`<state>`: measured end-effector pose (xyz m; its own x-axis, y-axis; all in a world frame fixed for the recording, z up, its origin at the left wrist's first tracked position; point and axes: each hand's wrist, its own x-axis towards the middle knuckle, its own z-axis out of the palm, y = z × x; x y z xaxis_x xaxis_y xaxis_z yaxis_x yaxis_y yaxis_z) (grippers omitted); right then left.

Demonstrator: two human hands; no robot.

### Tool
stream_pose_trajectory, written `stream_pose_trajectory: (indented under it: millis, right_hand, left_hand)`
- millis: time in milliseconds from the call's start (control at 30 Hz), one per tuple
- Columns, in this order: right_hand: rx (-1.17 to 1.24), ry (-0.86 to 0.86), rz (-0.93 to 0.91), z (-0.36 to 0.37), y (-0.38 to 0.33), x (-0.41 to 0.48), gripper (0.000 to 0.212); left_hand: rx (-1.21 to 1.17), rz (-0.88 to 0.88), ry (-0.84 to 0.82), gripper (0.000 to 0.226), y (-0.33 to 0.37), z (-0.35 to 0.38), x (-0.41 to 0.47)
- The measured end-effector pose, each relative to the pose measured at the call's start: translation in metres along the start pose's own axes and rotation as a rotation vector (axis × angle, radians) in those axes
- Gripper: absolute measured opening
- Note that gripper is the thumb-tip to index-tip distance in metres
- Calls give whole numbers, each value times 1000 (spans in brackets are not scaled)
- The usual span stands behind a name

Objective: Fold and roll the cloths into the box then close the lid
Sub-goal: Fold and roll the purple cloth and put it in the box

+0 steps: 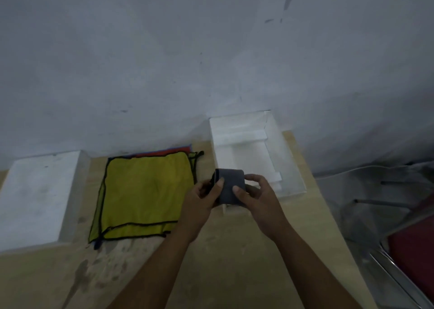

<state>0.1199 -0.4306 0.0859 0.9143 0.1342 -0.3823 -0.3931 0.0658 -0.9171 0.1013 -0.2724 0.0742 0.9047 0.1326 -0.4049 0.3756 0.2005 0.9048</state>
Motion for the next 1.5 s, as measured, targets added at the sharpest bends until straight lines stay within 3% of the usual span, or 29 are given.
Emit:
stream_pose_trajectory:
  millis: [133,267,533,900,1100,1267,1500]
  right_hand:
    - [75,6,1,-18,-14,50,33]
    - [123,44,50,-25,-13,115,24]
    - [-100,98,149,-9,25,209,33]
    - [-638,299,14,19,60,222,27]
    - [-548,216,58,13,49,223,36]
    - [-549,91,142,-8,23,209,60]
    - [-366,158,39,-7,-15,163,37]
  left_hand:
    - [155,60,192,26,10,17,46]
    - [322,57,311,35,20,18,89]
    - [255,-45,155,46,23,18,122]
    - [252,-22,151,44,19,16,128]
    - [248,-44,153,43,19,15,129]
    - [293,-27,192,34,19,10,120]
    - [365,55,178,30,21,-2,79]
